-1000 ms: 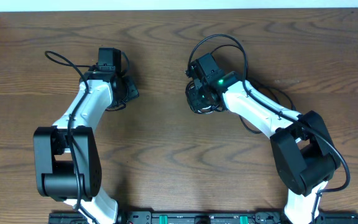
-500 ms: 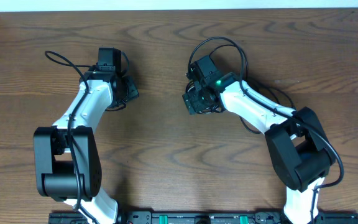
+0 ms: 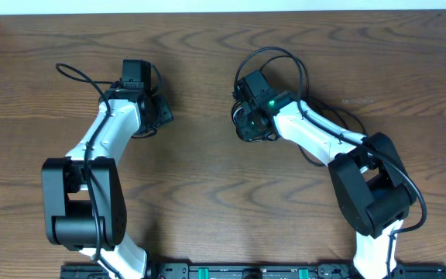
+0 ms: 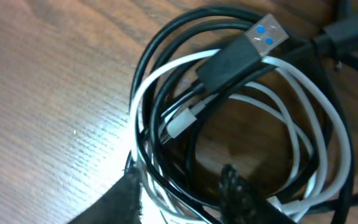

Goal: Untangle cables

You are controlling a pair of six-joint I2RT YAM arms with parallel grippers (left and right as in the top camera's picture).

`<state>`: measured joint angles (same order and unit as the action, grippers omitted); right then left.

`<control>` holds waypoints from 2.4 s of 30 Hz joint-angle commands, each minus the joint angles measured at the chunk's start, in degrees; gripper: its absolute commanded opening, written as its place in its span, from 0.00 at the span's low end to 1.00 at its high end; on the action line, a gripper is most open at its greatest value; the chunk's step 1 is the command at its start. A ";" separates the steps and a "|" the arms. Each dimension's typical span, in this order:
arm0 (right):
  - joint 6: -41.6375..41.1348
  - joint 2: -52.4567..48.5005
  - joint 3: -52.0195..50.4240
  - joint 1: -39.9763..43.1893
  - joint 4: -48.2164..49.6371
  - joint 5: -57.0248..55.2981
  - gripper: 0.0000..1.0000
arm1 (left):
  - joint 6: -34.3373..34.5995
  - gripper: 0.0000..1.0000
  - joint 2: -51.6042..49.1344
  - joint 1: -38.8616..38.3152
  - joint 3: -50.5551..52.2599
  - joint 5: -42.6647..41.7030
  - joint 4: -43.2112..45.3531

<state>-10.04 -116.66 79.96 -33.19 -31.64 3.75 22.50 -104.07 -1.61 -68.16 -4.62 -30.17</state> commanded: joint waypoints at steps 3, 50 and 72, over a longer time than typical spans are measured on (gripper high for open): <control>0.26 -0.59 -0.39 -0.28 0.15 -0.39 0.12 | -0.33 0.51 -0.52 0.24 0.35 -0.13 -0.13; 7.56 -1.44 -0.55 -1.29 2.51 4.11 0.23 | -0.33 0.51 -0.52 0.24 0.35 -0.15 -0.15; 7.58 2.73 2.21 0.52 2.10 14.99 0.01 | -0.35 0.51 -0.52 0.24 0.35 -1.75 -0.13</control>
<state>-2.74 -117.62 79.88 -33.82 -29.50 10.59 22.48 -104.07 -1.61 -68.16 -4.86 -30.17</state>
